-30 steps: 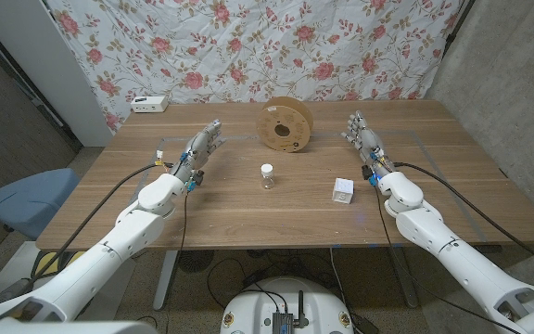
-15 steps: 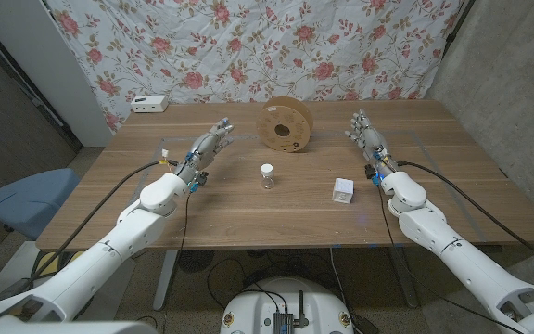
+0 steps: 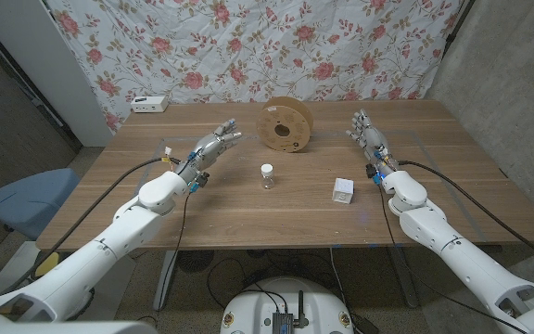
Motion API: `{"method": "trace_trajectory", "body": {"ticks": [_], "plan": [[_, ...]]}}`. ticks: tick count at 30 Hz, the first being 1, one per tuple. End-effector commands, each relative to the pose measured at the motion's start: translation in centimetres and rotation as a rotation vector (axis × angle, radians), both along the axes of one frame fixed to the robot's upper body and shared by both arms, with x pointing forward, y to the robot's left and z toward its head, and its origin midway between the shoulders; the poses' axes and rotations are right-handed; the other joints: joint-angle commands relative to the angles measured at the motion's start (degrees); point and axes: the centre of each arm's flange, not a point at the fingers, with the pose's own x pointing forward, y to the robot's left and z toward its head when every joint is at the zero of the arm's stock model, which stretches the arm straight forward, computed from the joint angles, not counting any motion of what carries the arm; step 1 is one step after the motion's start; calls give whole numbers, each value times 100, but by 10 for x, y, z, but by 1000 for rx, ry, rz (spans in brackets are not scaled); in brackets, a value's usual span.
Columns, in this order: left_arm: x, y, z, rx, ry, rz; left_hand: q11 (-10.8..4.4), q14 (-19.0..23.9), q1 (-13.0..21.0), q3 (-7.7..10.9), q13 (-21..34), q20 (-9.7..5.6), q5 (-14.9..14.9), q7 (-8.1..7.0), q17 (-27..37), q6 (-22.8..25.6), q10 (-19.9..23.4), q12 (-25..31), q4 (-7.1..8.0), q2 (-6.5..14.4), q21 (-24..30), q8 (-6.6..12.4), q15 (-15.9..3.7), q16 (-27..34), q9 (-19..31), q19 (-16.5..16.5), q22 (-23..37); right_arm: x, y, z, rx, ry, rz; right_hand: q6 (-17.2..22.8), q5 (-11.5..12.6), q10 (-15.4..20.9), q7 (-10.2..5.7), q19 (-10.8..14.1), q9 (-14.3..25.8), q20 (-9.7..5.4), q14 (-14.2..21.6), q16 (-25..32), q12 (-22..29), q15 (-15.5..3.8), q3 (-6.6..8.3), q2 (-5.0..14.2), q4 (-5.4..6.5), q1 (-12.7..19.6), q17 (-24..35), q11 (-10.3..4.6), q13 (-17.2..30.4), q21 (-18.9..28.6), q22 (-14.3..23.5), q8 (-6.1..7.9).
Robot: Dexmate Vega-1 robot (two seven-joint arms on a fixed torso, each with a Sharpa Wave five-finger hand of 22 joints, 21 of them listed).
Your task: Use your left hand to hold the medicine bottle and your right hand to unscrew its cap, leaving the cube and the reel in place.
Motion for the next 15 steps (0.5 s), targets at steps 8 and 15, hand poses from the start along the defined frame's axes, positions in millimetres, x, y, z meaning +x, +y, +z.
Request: {"method": "trace_trajectory", "body": {"ticks": [8, 15], "plan": [[-19, -10, -3, 102, 2, 20, 131, 134, 637, -187, 13, 160, 227, 20, 10, 140, 225, 22, 22, -192, -3, 26, -357, -11, 22, -103, 17, 0, -3, -4, 12, 4, -18, 34, 53, 49, -22, 12, 8, -321, 66, 28, 32, -188, 24, -12, 12, 15, 10, 17, 15, 41, 30, 39], [-23, -14, -8, 121, -2, 33, -108, 248, 1166, -359, 10, 103, 373, -454, 8, 169, 432, 24, 48, -189, -23, 0, -473, -21, 24, -303, 14, -2, -2, -6, 14, 3, -25, 39, 58, 60, -26, 11, 7, -320, 80, 34, 34, -188, 31, -7, 10, 13, 7, 16, 15, 42, 30, 41]]}}
